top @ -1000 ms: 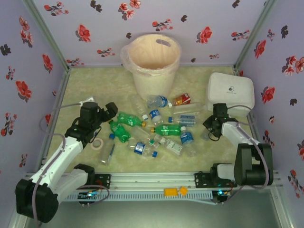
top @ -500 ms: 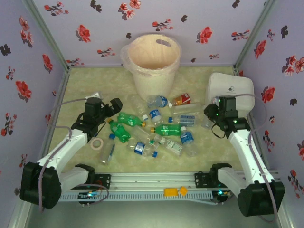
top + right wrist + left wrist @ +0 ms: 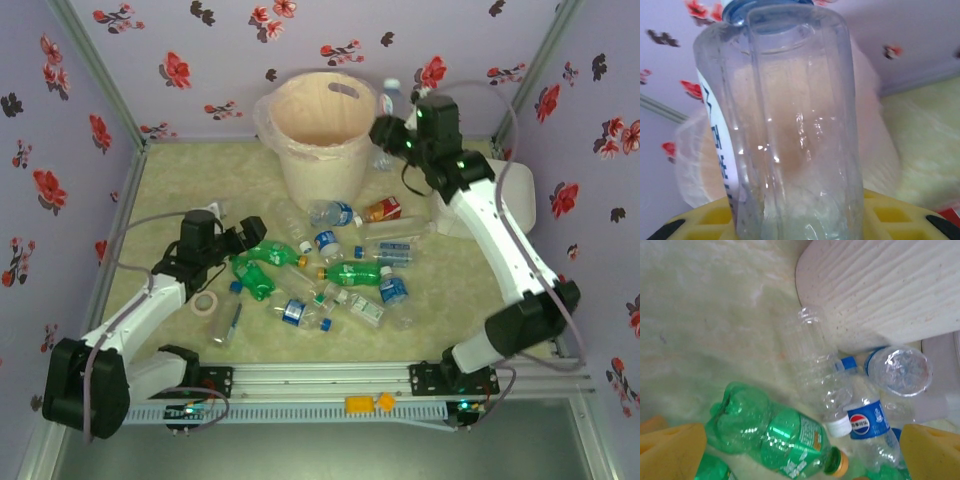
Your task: Put the plastic bottles in the bin
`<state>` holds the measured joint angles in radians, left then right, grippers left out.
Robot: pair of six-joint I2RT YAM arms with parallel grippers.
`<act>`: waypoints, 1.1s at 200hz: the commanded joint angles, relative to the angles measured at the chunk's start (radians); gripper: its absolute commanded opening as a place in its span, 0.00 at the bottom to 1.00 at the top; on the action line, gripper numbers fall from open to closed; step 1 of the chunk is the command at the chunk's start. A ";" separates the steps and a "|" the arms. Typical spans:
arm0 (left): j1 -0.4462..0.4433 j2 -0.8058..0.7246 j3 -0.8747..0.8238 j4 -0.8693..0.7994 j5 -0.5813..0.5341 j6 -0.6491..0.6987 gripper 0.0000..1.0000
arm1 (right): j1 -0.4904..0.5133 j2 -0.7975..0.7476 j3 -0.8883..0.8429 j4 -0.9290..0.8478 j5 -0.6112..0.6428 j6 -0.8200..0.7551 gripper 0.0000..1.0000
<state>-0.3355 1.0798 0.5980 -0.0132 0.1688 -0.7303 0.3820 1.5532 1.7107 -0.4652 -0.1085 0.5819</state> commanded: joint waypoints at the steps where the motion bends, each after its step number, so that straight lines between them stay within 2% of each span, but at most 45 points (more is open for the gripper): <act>1: 0.002 -0.071 -0.018 -0.040 0.035 0.020 1.00 | 0.017 0.141 0.202 0.006 -0.070 -0.068 0.44; 59: -0.002 -0.126 -0.018 -0.082 0.036 0.039 1.00 | 0.036 0.535 0.634 -0.045 -0.151 -0.069 0.45; 101: -0.004 -0.155 0.008 -0.156 0.036 0.072 1.00 | 0.060 0.657 0.733 -0.043 -0.164 -0.060 0.52; 109: -0.004 -0.163 0.006 -0.166 0.035 0.072 1.00 | 0.063 0.665 0.738 -0.035 -0.167 -0.060 0.58; 126: -0.004 -0.186 0.003 -0.191 0.034 0.069 1.00 | 0.067 0.674 0.755 -0.024 -0.165 -0.061 0.85; 138: -0.004 -0.204 0.001 -0.212 0.032 0.075 1.00 | 0.067 0.679 0.780 -0.030 -0.159 -0.066 0.99; 185: -0.004 -0.232 0.044 -0.336 -0.009 0.107 1.00 | 0.067 0.599 0.820 -0.133 -0.120 -0.140 1.00; 209: -0.004 -0.214 0.100 -0.444 -0.023 0.148 1.00 | 0.067 0.487 0.718 -0.200 -0.095 -0.191 1.00; 220: -0.004 -0.212 0.118 -0.489 -0.031 0.156 1.00 | 0.068 0.414 0.619 -0.203 -0.086 -0.210 1.00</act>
<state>-0.3359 0.8612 0.6491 -0.3645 0.1673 -0.6342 0.4480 2.1323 2.4512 -0.5987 -0.2317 0.4496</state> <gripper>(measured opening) 0.997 0.995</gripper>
